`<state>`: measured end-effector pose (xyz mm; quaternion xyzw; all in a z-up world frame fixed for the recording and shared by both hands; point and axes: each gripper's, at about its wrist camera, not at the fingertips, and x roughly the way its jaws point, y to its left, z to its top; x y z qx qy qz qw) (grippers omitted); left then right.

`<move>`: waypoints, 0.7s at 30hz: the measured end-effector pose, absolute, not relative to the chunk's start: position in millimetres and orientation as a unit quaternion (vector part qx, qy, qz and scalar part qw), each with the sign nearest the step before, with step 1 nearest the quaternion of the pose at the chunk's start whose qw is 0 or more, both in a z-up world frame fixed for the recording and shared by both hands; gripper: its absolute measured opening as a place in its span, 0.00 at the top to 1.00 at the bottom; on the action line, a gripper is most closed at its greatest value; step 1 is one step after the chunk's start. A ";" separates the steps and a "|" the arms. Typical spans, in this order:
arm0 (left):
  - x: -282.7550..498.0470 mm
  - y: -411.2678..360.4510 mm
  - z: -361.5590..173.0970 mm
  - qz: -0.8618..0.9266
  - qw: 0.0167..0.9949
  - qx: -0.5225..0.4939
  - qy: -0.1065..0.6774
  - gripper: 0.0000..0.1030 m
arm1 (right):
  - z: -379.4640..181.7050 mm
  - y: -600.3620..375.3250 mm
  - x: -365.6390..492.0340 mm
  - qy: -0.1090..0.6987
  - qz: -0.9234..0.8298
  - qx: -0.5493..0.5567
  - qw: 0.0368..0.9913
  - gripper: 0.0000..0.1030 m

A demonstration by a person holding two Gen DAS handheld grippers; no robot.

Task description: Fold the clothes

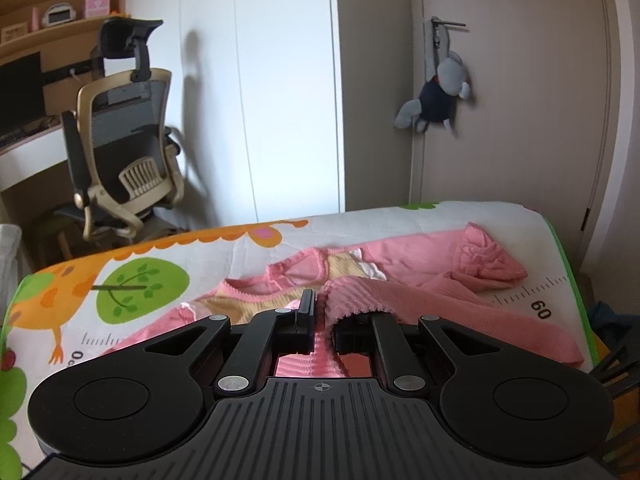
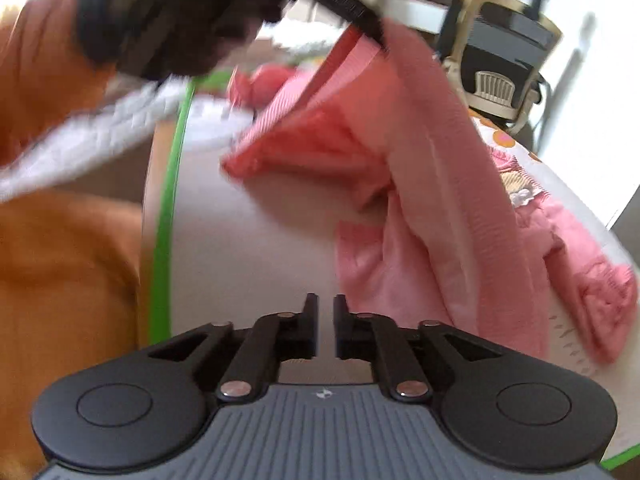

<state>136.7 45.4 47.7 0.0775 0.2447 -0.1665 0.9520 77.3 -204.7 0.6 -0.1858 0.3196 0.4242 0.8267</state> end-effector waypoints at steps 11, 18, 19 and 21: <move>137.6 55.9 48.9 -0.164 0.953 0.068 0.246 0.90 | -29.9 -151.5 183.3 0.386 0.392 0.030 0.834 0.81; 131.9 59.4 54.0 -0.173 0.951 0.068 0.247 0.88 | 6.8 -147.6 111.6 0.338 0.501 -0.053 0.795 0.97; 131.1 59.4 54.4 -0.173 0.951 0.068 0.247 0.88 | 9.2 -150.0 99.8 0.344 0.511 -0.068 0.785 0.97; 129.9 58.5 54.7 -0.175 0.951 0.069 0.247 0.87 | 7.8 -154.4 82.7 0.363 0.521 -0.098 0.767 0.96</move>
